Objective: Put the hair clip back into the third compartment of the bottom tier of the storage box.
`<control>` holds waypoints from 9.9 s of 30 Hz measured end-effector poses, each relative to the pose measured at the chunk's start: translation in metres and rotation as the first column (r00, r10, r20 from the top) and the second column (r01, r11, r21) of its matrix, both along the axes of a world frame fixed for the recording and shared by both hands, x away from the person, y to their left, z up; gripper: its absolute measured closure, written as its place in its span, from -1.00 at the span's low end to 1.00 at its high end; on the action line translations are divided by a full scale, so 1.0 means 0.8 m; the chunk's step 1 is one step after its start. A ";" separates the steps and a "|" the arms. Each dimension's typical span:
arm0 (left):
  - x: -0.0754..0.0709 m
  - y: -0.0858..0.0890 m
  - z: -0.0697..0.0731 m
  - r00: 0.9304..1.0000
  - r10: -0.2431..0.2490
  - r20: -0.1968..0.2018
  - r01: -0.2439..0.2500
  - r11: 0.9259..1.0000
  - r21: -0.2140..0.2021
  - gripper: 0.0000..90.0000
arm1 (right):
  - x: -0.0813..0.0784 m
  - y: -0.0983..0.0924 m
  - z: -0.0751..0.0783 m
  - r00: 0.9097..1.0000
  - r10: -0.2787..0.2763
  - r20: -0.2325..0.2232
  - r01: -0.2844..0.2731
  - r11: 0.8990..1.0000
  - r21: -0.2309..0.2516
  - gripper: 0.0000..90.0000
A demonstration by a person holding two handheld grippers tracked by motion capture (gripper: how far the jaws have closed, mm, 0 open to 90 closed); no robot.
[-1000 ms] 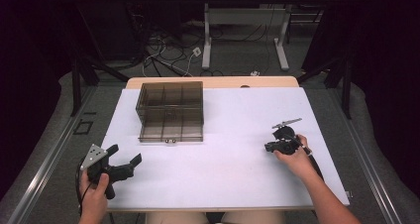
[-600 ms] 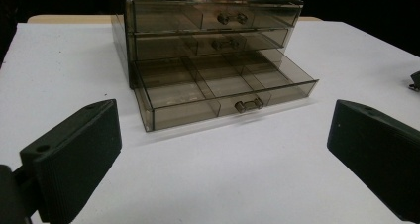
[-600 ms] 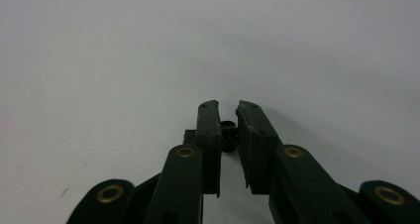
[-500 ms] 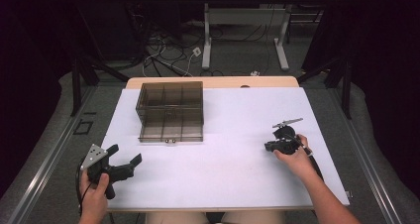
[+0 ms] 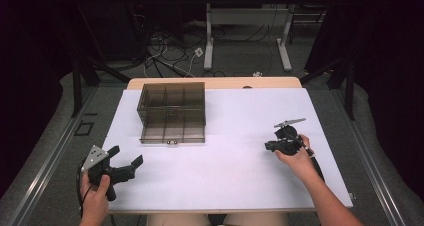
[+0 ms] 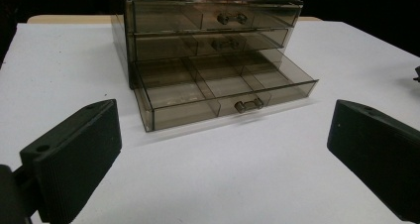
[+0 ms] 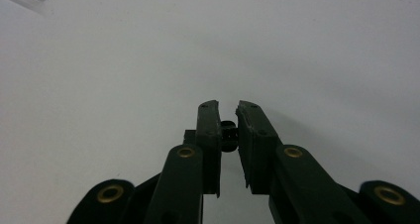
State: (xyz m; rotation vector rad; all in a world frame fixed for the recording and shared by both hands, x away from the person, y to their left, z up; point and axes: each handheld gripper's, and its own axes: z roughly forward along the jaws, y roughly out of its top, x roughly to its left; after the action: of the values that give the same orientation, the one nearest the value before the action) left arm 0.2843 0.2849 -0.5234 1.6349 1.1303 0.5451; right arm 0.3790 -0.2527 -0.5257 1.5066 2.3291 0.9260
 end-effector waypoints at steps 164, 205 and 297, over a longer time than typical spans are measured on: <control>-0.001 0.002 -0.001 1.000 -0.009 -0.003 0.009 1.000 -0.010 -0.99 | 0.064 0.264 0.015 0.961 0.219 0.171 -0.231 0.972 0.049 0.78; -0.001 0.002 -0.001 1.000 -0.012 -0.001 0.012 1.000 -0.010 -0.99 | 0.072 0.271 -0.001 0.954 0.220 0.203 -0.231 0.972 0.034 0.45; 0.001 -0.003 -0.002 1.000 -0.009 -0.008 0.009 1.000 0.001 -0.99 | -0.047 0.043 0.008 0.942 -0.040 0.334 0.009 0.996 0.092 -1.00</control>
State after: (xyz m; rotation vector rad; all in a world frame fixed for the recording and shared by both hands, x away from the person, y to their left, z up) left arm 0.2847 0.2828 -0.5248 1.6441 1.1276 0.5340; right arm 0.3416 -0.2184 -0.5191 1.2850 2.0449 1.1904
